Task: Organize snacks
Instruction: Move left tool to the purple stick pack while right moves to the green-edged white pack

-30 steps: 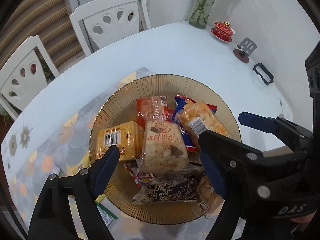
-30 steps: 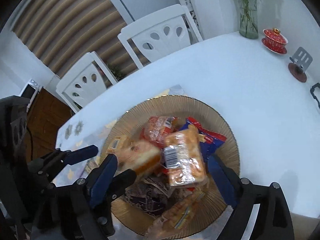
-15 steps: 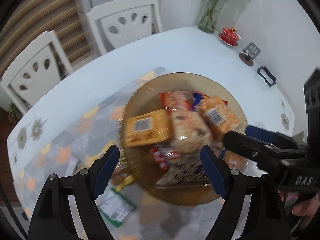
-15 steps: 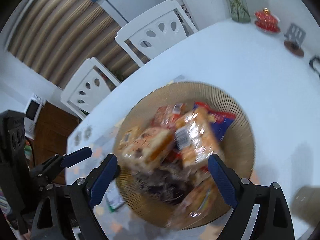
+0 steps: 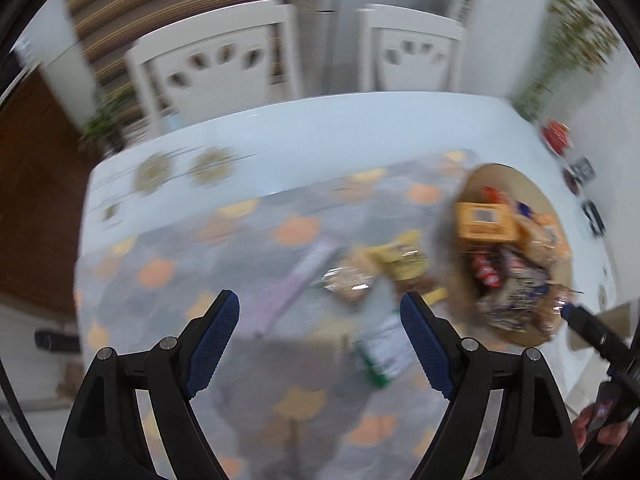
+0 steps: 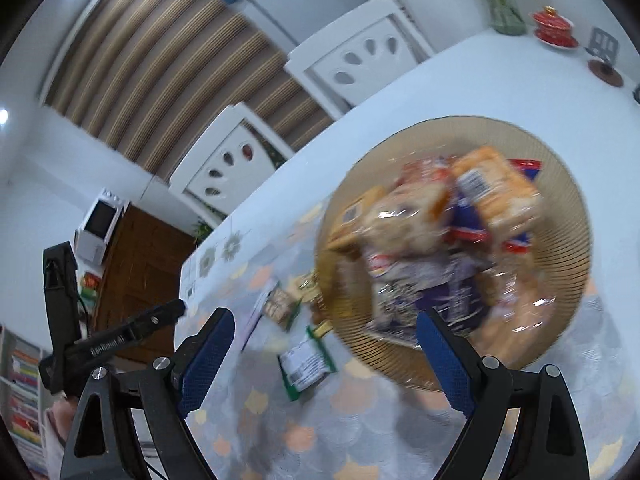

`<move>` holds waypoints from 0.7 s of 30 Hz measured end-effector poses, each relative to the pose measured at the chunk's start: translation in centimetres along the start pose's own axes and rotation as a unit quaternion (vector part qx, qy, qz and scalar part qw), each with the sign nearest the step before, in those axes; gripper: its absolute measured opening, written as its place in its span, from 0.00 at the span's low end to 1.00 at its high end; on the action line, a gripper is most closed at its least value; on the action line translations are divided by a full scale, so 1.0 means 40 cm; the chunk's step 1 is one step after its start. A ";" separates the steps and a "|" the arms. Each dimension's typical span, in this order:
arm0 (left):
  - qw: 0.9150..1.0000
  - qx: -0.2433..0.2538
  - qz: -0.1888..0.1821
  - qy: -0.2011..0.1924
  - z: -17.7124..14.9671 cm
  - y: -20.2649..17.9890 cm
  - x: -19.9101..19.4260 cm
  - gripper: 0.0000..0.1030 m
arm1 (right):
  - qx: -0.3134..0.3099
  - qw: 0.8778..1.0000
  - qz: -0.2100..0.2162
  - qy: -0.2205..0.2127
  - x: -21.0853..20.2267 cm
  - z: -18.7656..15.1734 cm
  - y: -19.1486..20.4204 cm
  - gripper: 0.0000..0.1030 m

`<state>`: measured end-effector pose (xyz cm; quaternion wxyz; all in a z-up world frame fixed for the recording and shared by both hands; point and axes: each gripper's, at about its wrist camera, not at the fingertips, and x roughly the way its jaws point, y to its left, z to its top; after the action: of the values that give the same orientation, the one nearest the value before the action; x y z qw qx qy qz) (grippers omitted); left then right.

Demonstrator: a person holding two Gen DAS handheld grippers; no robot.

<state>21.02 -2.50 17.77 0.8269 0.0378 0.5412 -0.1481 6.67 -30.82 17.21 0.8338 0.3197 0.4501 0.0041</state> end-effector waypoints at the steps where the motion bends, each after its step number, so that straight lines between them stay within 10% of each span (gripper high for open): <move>1: 1.000 -0.008 0.012 0.002 -0.007 0.028 0.000 0.79 | -0.009 1.000 -0.005 0.008 0.019 -0.019 0.013 0.89; 9: 0.997 -0.067 0.030 0.030 -0.079 0.182 0.045 0.79 | -0.044 0.990 -0.022 0.134 0.221 -0.148 0.073 0.89; 21: 0.992 0.043 0.039 0.114 -0.062 0.106 0.282 0.79 | -0.262 0.950 -0.111 0.126 0.379 -0.200 0.179 0.89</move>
<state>24.24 -0.20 6.13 0.7626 0.1116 0.6231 -0.1335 11.69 -16.41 6.60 0.8197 0.0348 0.5674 0.0702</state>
